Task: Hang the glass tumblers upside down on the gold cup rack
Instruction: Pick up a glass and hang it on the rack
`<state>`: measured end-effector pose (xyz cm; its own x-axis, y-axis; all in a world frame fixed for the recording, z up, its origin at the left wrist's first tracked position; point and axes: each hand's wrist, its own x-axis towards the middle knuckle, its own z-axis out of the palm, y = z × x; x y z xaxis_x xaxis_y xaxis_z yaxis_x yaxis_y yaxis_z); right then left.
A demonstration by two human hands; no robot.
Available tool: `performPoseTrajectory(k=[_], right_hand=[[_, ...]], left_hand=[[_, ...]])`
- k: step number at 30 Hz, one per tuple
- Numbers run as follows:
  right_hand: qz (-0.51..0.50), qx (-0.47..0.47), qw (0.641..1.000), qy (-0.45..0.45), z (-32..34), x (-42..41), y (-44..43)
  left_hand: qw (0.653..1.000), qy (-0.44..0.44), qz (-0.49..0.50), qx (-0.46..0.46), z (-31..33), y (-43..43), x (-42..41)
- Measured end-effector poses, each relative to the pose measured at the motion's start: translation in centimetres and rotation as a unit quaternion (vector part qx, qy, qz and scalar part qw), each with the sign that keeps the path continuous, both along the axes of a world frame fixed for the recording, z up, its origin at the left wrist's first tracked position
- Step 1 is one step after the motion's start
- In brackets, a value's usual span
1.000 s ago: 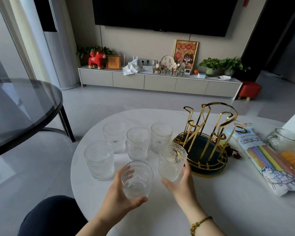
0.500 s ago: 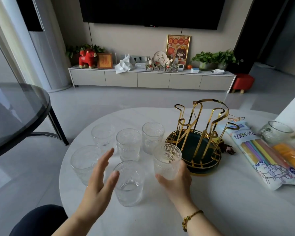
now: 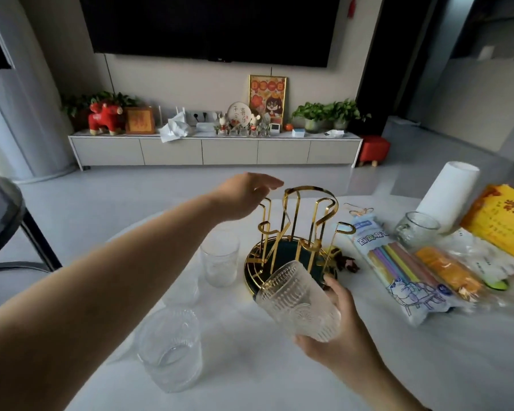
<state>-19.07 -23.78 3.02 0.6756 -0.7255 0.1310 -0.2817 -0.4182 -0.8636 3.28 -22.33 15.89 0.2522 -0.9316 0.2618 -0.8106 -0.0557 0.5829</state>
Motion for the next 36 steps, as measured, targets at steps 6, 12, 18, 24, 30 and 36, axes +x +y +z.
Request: performPoseTrajectory(k=[6, 12, 18, 24, 30, 36], right_hand=[[-0.002, 0.000, 1.000, -0.003, 4.0, -1.2, -1.2], [-0.032, -0.028, 0.998, -0.052, 7.2, -2.2, -2.8], [-0.008, -0.146, 0.988, -0.043, 10.9, 0.5, -2.9], [0.032, -0.238, 0.971, -0.008, 11.2, 4.7, -3.0], [0.037, -0.224, 0.971, 0.074, 10.8, 8.2, -2.9], [0.073, -0.257, 0.948, 0.172, 9.6, 10.4, -3.4]], left_hand=[[0.993, -0.041, -0.038, 0.108, 1.5, -3.9, -0.6], [0.994, -0.026, -0.047, 0.095, 1.8, -6.1, -0.9], [0.988, 0.014, -0.055, 0.145, 2.6, -6.8, 0.5], [0.974, -0.016, -0.055, 0.218, 3.7, -7.0, 1.7], [0.978, -0.035, -0.062, 0.196, 3.4, -7.1, 1.7], [0.981, -0.004, -0.079, 0.178, 2.9, -7.1, 1.9]])
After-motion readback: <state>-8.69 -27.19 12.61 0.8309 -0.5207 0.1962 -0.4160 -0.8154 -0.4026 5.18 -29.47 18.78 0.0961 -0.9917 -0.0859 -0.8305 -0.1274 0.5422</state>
